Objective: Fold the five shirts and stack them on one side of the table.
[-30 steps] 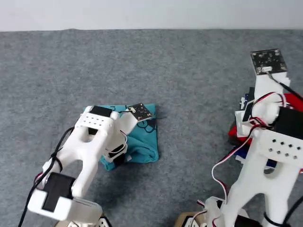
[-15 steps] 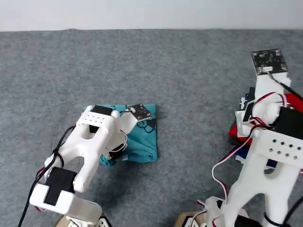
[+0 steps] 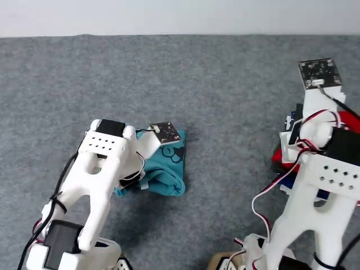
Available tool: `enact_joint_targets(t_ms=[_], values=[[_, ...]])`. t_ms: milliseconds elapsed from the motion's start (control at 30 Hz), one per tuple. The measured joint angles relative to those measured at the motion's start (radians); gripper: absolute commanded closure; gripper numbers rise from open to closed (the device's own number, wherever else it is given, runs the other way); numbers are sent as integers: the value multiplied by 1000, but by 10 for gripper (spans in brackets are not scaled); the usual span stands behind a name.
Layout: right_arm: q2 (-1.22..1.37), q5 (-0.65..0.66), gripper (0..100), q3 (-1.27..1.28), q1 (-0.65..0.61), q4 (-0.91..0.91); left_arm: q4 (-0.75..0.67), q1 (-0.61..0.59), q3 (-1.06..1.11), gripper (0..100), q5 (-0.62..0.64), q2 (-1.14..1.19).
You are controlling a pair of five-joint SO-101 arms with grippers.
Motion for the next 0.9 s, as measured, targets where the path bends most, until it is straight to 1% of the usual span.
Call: enact_joint_targets(t_ms=[100, 167, 233, 533, 633, 900], values=[[0, 0, 845, 0, 0, 0, -3, 0, 15, 960, -2, 0], [0, 0, 845, 0, 0, 0, -28, 0, 43, 918, -2, 0], [0, 0, 845, 0, 0, 0, -49, 0, 74, 901, -2, 0], [0, 0, 845, 0, 0, 0, -72, -2, 110, 995, -5, 0], [0, 0, 845, 0, 0, 0, -69, -2, 110, 995, -37, 0], [0, 0, 845, 0, 0, 0, 28, -5, 109, 995, -120, -12]])
